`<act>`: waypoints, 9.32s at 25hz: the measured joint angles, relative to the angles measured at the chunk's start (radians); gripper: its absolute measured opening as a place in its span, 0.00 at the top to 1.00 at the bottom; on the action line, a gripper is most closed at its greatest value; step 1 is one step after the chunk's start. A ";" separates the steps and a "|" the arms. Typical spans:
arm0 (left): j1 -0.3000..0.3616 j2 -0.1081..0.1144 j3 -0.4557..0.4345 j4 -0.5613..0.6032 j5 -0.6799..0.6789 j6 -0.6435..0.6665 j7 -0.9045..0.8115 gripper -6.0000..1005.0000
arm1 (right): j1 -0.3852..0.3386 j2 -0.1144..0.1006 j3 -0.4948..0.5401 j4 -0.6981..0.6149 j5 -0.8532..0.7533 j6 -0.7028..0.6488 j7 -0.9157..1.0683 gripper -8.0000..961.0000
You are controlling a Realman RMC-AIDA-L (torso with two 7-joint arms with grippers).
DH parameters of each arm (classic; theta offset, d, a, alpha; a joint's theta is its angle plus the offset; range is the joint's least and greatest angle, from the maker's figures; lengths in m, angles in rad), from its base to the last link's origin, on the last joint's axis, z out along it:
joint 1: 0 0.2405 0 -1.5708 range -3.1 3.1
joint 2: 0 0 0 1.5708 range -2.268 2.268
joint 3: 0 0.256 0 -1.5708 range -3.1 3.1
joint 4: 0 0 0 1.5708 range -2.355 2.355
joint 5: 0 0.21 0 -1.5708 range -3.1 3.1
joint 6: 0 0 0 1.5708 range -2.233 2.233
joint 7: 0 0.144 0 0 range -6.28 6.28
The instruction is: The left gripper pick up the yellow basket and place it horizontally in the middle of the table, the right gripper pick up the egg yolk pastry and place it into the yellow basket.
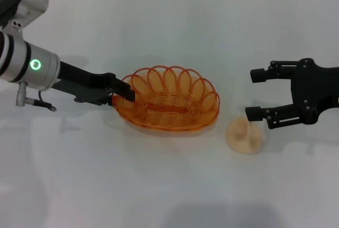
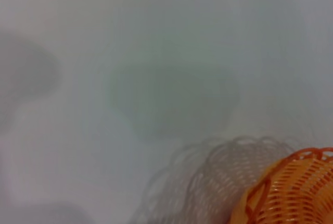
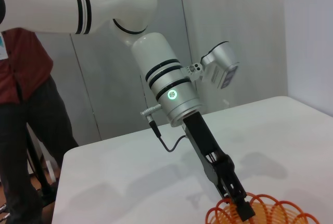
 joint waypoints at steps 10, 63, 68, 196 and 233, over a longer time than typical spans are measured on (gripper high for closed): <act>0.054 0.011 -0.003 0.083 -0.007 -0.002 0.020 0.26 | 0.008 0.001 -0.001 0.001 0.000 0.006 0.004 0.11; 0.348 0.038 -0.005 0.581 -0.593 0.513 0.839 0.12 | 0.103 0.003 -0.169 -0.035 -0.349 0.185 0.418 0.11; 0.348 0.036 -0.007 0.577 -0.591 0.505 0.839 0.12 | 0.101 0.005 -0.191 -0.024 -0.357 0.204 0.441 0.11; 0.335 -0.003 -0.036 0.579 -0.619 0.467 0.839 0.12 | 0.247 0.014 -0.547 -0.042 -0.217 0.563 0.367 0.78; 0.386 0.020 -0.042 0.475 -0.565 0.472 0.982 0.12 | -0.053 -0.001 -0.208 -0.047 -0.040 0.311 0.081 0.10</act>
